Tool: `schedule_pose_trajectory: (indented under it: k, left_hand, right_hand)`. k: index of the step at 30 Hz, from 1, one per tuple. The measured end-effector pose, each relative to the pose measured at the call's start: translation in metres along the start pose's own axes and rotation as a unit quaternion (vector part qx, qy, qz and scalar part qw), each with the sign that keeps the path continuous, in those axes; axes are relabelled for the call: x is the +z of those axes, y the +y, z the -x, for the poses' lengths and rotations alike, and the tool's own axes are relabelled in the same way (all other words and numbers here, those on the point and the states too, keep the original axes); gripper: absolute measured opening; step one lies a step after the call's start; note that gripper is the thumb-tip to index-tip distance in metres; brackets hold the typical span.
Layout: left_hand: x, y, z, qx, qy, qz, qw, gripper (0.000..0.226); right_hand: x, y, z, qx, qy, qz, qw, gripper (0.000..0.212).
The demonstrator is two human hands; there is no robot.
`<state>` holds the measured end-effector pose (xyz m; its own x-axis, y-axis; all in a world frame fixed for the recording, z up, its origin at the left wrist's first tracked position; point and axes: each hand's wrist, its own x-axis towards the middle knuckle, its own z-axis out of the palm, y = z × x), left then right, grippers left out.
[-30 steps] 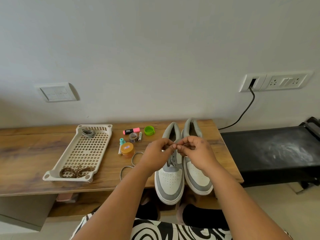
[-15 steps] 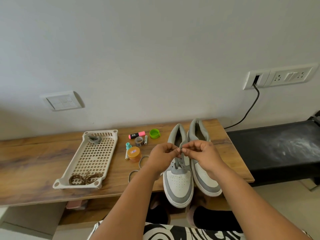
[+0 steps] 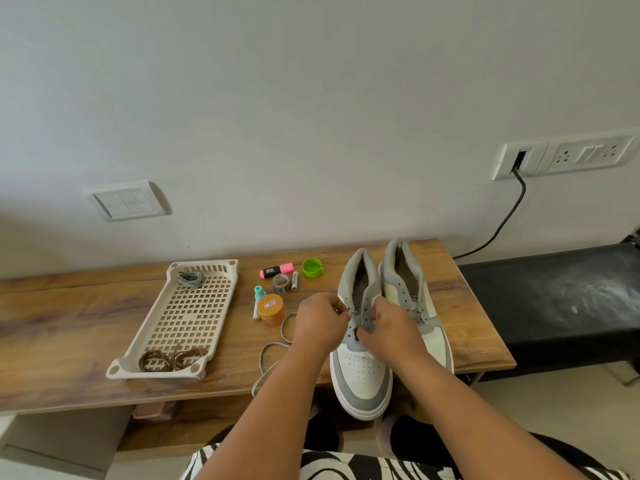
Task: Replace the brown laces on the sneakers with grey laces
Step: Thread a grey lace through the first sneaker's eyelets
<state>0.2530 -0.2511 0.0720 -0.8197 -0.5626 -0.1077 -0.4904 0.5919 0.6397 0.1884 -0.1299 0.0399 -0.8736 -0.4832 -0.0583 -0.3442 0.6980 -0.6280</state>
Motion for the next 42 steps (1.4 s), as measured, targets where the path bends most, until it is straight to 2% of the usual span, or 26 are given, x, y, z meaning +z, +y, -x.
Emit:
schedule_pose_trajectory:
  k: [6, 8, 11, 14, 20, 27, 33, 37, 42]
  left_hand:
    - [0.006, 0.000, 0.001, 0.010, -0.004, -0.028, 1.000, 0.006]
    - [0.008, 0.000, 0.000, 0.018, -0.018, -0.036, 0.999, 0.007]
    - [0.014, 0.001, -0.001, 0.030, -0.043, -0.048, 0.997, 0.010]
    - [0.019, 0.000, -0.001, 0.029, -0.064, -0.048, 0.996, 0.009]
    - [0.025, -0.004, -0.005, 0.035, -0.082, -0.059, 0.994, 0.004]
    - [0.025, -0.004, -0.006, 0.044, -0.145, -0.030, 0.988, 0.004]
    - [0.030, -0.008, -0.006, 0.016, -0.146, 0.049, 0.988, 0.010]
    - [0.036, -0.008, -0.006, -0.002, -0.145, 0.064, 0.987, 0.010]
    - [0.038, -0.013, -0.009, -0.034, -0.165, 0.141, 0.976, 0.017]
  right_hand:
    - [-0.013, 0.003, -0.012, 0.059, -0.032, -0.004, 0.998, 0.012]
    - [-0.016, 0.010, -0.017, 0.099, -0.057, -0.072, 0.991, 0.005]
    - [-0.019, 0.016, -0.020, 0.164, -0.095, -0.210, 0.959, 0.016]
    - [-0.021, 0.015, -0.019, 0.176, -0.104, -0.254, 0.945, 0.015]
    - [-0.020, 0.015, -0.018, 0.174, -0.099, -0.261, 0.944, 0.016]
    - [-0.020, 0.013, -0.018, 0.166, -0.100, -0.249, 0.949, 0.018]
    - [-0.021, 0.013, -0.016, 0.166, -0.103, -0.250, 0.948, 0.018]
    - [-0.021, 0.013, -0.016, 0.158, -0.108, -0.255, 0.948, 0.018]
    - [-0.024, 0.018, -0.015, 0.136, -0.125, -0.241, 0.953, 0.019]
